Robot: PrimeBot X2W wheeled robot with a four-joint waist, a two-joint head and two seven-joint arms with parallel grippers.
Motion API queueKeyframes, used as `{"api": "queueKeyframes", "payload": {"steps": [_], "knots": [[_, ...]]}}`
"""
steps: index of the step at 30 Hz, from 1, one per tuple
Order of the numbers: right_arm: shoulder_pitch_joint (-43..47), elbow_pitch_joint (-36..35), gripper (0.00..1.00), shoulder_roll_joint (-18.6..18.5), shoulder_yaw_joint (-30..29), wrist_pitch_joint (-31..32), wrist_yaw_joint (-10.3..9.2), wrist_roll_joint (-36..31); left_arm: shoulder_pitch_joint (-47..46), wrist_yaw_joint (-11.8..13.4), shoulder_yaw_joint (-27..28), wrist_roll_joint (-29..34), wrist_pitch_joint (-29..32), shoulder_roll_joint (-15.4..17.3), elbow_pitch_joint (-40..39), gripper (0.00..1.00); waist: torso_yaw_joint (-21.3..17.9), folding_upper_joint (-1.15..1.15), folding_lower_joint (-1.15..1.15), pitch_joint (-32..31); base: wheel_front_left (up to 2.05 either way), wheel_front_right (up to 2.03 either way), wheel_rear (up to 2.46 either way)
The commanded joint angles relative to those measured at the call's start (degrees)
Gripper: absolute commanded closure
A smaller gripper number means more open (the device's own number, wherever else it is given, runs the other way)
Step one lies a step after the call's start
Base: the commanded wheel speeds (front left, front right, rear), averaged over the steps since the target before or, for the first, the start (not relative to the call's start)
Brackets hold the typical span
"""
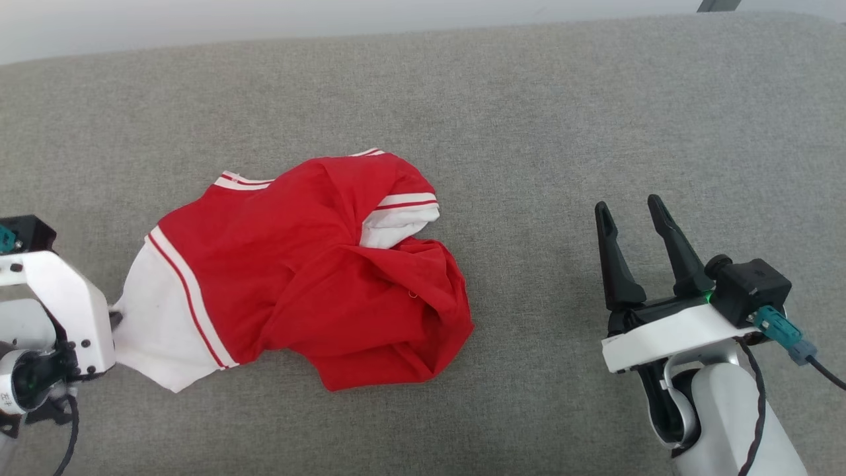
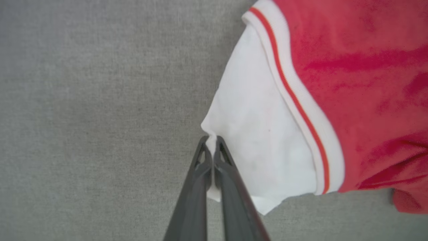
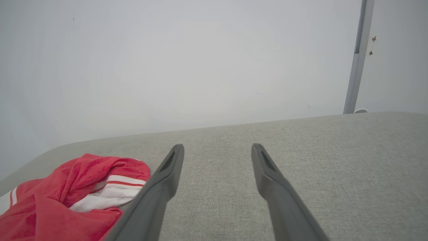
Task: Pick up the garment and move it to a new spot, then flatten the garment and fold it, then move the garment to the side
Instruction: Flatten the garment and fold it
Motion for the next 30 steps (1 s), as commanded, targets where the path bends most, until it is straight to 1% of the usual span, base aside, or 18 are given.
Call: {"api": "queueKeyframes", "payload": {"steps": [1, 2, 4, 7, 11, 14, 15, 18, 19, 21, 24, 27, 30], "knots": [[-0.62, 0.12, 0.00, -0.02, 0.34, 0.18, 0.00, 0.21, 0.28, -0.94, 0.82, 0.25, -2.69, -0.30, -0.77, 0.43, 0.16, 0.00, 0.00, -0.34, 0.00, 0.00, 0.00], [-0.62, 0.13, 0.00, -0.02, 0.36, 0.17, 0.00, 0.19, 0.22, -1.13, 1.13, 0.53, -3.84, -0.38, -0.98, 0.00, 0.34, 0.00, 0.00, -0.49, 0.00, 0.00, 0.00], [-0.55, 0.13, 0.00, -0.02, 0.47, 0.27, 0.00, 0.22, 0.31, -1.44, 1.36, 0.64, -5.03, -0.50, -1.28, 0.00, 0.54, 0.00, 0.00, -0.68, 0.00, 0.00, 0.00], [-0.51, 0.29, 0.00, -0.02, 1.10, 1.07, 0.00, 0.17, 1.10, -2.54, 2.54, 1.41, -9.91, -0.89, -3.05, 0.00, 1.12, 0.00, 0.00, -1.31, 0.00, 0.00, 0.00], [-0.74, 0.40, 0.00, -0.02, 1.09, 2.63, 0.00, -0.77, 2.51, -3.77, 4.24, 3.99, -19.60, -1.90, -5.84, 0.00, 2.33, 0.00, 0.00, -2.03, 0.00, 0.00, 0.00], [-0.96, 0.31, 0.00, -0.02, 1.23, 4.22, 0.00, -1.31, 4.44, -3.74, 5.09, 6.08, -27.13, -2.80, -7.51, 0.00, 3.47, 0.00, 0.00, -2.57, 0.00, 0.00, 0.00], [-1.07, 0.25, 0.00, -0.02, 1.33, 4.82, 0.00, -1.73, 5.27, -4.23, 5.15, 6.78, -29.53, -3.39, -8.15, 0.00, 3.91, 0.00, 0.00, -2.81, 0.00, 0.00, 0.00], [-1.17, 0.21, 0.00, -0.03, 2.12, 6.99, 0.00, -1.98, 7.17, -3.30, 5.28, 10.03, -36.88, -4.35, -9.25, 0.00, 5.51, 0.00, 0.00, -3.43, 0.00, 0.00, 0.00], [-1.28, 0.03, 0.00, -0.02, 2.23, 7.66, 0.00, -2.00, 8.18, -2.84, 5.67, 10.30, -38.99, -5.31, -9.35, 0.00, 5.99, 0.00, 0.00, -3.64, 0.00, 0.00, 0.00], [-1.69, -0.26, 0.00, -0.06, 2.89, 9.36, 0.00, -1.86, 9.56, -2.00, 5.95, 12.10, -43.56, -6.18, -9.77, 0.00, 7.01, 0.00, 0.00, -3.95, 0.00, 0.00, 0.00], [-2.39, -0.38, 0.00, -0.77, 4.07, 12.16, 0.00, -1.41, 11.47, -1.38, 6.09, 13.61, -49.50, -8.15, -9.92, 0.00, 8.76, 0.00, 0.00, -4.35, 0.00, 0.00, 0.00], [-3.32, 0.01, 0.00, -2.03, 6.03, 15.20, 0.00, -1.13, 13.18, -0.86, 5.73, 14.68, -54.15, -10.41, -9.76, 0.00, 10.62, 0.00, 0.00, -4.64, 0.00, 0.00, 0.00], [-4.92, 0.82, 0.00, -3.48, 8.09, 18.83, 0.00, -0.17, 14.27, -1.07, 4.96, 15.46, -56.86, -12.39, -9.34, 0.00, 12.57, 0.00, 0.00, -4.81, 0.00, 0.00, 0.00]]}}
